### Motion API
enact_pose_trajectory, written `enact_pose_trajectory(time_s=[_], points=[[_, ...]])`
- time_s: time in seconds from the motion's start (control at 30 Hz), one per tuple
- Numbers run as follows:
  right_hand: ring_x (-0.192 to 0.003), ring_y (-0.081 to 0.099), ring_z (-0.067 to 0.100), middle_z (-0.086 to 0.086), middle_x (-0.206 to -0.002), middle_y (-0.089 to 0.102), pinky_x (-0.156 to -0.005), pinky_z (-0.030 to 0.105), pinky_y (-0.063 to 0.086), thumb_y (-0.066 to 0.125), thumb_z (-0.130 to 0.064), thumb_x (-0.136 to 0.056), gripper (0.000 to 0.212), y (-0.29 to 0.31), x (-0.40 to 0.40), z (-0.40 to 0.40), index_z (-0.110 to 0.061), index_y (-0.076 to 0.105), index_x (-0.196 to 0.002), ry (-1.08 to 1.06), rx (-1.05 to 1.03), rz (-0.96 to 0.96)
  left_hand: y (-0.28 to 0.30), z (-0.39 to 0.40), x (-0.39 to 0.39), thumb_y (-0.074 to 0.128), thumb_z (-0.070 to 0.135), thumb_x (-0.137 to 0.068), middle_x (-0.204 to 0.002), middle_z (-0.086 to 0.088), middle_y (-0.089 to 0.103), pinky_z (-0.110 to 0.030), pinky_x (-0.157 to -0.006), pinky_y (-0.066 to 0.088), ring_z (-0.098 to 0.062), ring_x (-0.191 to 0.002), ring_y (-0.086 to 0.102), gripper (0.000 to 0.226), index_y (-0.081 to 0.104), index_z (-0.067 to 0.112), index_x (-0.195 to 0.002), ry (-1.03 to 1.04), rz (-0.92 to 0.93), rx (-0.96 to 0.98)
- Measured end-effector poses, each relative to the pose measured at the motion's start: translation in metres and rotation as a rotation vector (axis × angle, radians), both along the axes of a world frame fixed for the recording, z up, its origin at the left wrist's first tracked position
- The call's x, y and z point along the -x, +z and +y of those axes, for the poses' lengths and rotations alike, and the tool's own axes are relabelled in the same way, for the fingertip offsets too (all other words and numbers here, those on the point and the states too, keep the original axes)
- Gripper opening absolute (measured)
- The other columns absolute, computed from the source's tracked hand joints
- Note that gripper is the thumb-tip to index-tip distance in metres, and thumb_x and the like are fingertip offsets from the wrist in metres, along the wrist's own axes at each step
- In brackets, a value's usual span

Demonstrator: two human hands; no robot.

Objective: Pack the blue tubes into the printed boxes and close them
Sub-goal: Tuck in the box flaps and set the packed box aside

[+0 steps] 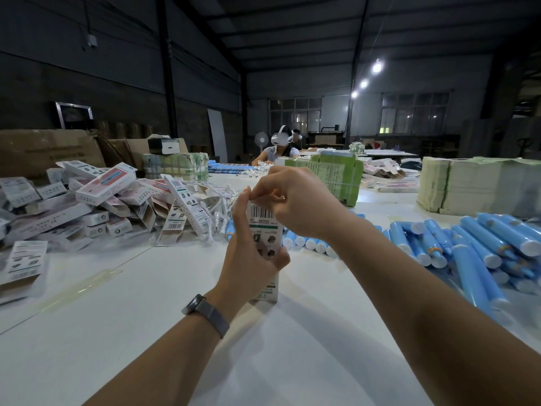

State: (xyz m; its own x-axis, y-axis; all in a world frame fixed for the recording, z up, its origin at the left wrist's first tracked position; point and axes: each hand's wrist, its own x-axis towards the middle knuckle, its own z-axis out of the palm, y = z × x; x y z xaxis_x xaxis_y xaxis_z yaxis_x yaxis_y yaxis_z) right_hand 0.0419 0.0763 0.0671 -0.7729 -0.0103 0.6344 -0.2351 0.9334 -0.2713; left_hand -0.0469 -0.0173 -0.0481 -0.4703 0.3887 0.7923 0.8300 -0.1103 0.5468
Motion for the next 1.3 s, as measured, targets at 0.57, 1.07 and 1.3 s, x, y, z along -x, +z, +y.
enact_pose_trajectory(time_s=[0.57, 1.07, 1.3], points=[[-0.086, 0.071, 0.014, 0.002, -0.092, 0.075, -0.075, 0.035, 0.061, 0.043, -0.001, -0.100, 0.027, -0.017, 0.000, 0.011, -0.017, 0.065, -0.097, 0.251, 0.687, -0.025, -0.002, 0.002, 0.002, 0.076, -0.008, -0.072, -0.109, 0.010, 0.054, -0.011, -0.064, 0.052, -0.003, -0.087, 0.065, 0.107, 0.018, 0.069, -0.118, 0.015, -0.036, -0.111], [-0.091, 0.067, 0.008, 0.004, -0.096, 0.072, -0.076, 0.033, 0.059, 0.048, 0.000, -0.094, 0.031, -0.030, 0.010, 0.007, -0.024, 0.068, -0.092, 0.308, 0.835, 0.018, -0.002, 0.003, 0.004, 0.078, -0.006, -0.072, -0.107, 0.008, 0.058, -0.009, -0.064, 0.051, -0.003, -0.085, 0.067, 0.108, 0.017, 0.069, -0.120, 0.029, -0.020, -0.094], [-0.086, 0.068, 0.010, 0.006, -0.101, 0.067, -0.067, 0.024, 0.057, 0.055, -0.009, -0.097, 0.020, -0.034, 0.014, 0.005, -0.025, 0.067, -0.095, 0.277, 0.775, 0.068, -0.002, 0.002, 0.007, 0.086, 0.002, -0.073, -0.110, 0.018, 0.057, -0.006, -0.070, 0.050, 0.005, -0.092, 0.066, 0.107, 0.016, 0.067, -0.121, 0.065, 0.026, -0.081]])
